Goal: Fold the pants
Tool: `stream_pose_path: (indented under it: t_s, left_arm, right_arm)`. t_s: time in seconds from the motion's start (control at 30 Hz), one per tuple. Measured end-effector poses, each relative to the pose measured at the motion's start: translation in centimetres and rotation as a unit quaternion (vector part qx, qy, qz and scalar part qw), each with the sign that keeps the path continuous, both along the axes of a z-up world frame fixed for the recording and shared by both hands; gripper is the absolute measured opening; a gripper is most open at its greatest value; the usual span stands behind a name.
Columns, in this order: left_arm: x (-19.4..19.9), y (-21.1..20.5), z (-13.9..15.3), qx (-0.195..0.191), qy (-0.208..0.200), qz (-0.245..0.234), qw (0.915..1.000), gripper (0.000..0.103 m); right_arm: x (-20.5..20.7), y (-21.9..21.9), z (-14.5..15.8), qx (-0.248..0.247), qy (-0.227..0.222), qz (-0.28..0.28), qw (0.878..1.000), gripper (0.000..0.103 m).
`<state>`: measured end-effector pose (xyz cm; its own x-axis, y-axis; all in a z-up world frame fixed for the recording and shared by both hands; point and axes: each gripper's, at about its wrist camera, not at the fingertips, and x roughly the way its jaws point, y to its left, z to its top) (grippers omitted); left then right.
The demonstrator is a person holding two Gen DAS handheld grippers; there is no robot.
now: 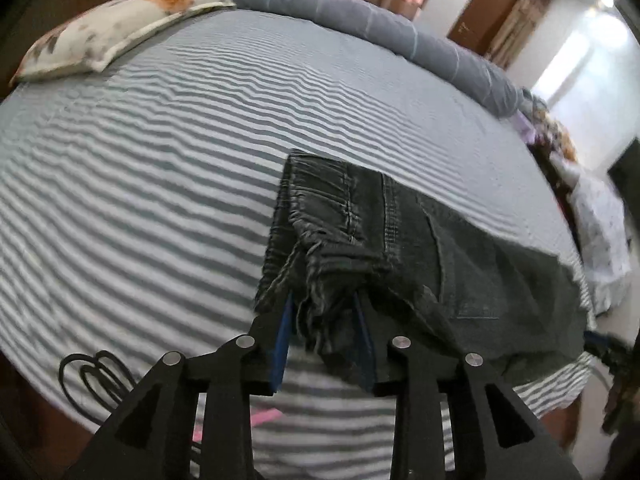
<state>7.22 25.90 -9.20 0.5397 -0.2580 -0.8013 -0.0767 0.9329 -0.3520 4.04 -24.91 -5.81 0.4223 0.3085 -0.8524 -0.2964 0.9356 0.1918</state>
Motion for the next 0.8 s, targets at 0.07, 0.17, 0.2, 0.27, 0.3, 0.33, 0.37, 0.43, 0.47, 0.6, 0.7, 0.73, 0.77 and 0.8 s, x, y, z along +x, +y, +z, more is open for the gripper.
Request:
stream_pose_path:
  t_s: [0.07, 0.17, 0.2, 0.27, 0.3, 0.33, 0.37, 0.43, 0.47, 0.6, 0.7, 0.73, 0.77, 0.8]
  left_arm:
    - [-1.2, 1.0, 0.7, -0.04, -0.005, 0.014, 0.9991, 0.032]
    - [-2.3, 1.9, 1.9, -0.104, -0.012, 0.035, 0.9939, 0.032]
    - [-2.5, 2.0, 2.1, -0.122, -0.013, 0.039, 0.9917, 0.032]
    - [-2.3, 1.4, 2.7, -0.143, -0.012, 0.04, 0.9888, 0.032]
    - [-2.3, 1.1, 2.9, -0.155, -0.013, 0.037, 0.9872, 0.032]
    - [-2.1, 0.7, 2.9, -0.167, -0.011, 0.033, 0.9853, 0.032]
    - [-1.9, 0.2, 2.9, -0.18, -0.008, 0.032, 0.983, 0.032]
    - [-1.2, -0.4, 2.5, -0.201, -0.002, 0.031, 0.9791, 0.032]
    - [-0.8, -0.8, 2.4, -0.203, 0.003, 0.032, 0.9788, 0.032]
    - [0.4, -2.3, 1.7, -0.203, 0.016, 0.039, 0.9782, 0.032]
    - [1.3, -3.3, 0.3, -0.198, 0.041, 0.05, 0.9781, 0.032]
    - [1.3, -3.5, -0.1, -0.2, 0.048, 0.054, 0.9773, 0.032]
    - [1.4, -3.7, -0.4, -0.201, 0.052, 0.057, 0.9764, 0.032]
    - [1.4, -3.9, -0.7, -0.2, 0.055, 0.059, 0.9765, 0.032]
  right_arm:
    - [-1.0, -0.6, 1.2, 0.034, -0.004, -0.017, 0.999, 0.046]
    - [-2.5, -2.1, 2.4, 0.092, -0.008, -0.051, 0.994, 0.046]
    - [-2.8, -2.7, 2.6, 0.114, -0.006, -0.067, 0.991, 0.046]
    - [-3.3, -3.8, 2.6, 0.147, 0.0, -0.095, 0.985, 0.048]
    - [-3.5, -4.4, 2.6, 0.164, 0.003, -0.11, 0.98, 0.048]
    - [-3.7, -5.1, 2.6, 0.178, 0.006, -0.127, 0.976, 0.048]
    - [-3.9, -5.5, 2.6, 0.189, 0.005, -0.136, 0.973, 0.048]
    - [-4.3, -7.2, 2.9, 0.229, 0.001, -0.161, 0.96, 0.048]
    - [-4.5, -8.2, 3.2, 0.235, -0.002, -0.181, 0.955, 0.048]
    - [-4.7, -10.7, 3.2, 0.24, -0.012, -0.22, 0.945, 0.048]
    - [-3.9, -11.6, 0.5, 0.226, 0.033, -0.254, 0.94, 0.048]
    - [-3.7, -11.6, -0.6, 0.225, 0.044, -0.258, 0.938, 0.048]
    - [-3.4, -11.6, -2.0, 0.227, 0.057, -0.262, 0.936, 0.048]
    - [-3.1, -11.5, -3.3, 0.233, 0.07, -0.267, 0.933, 0.047]
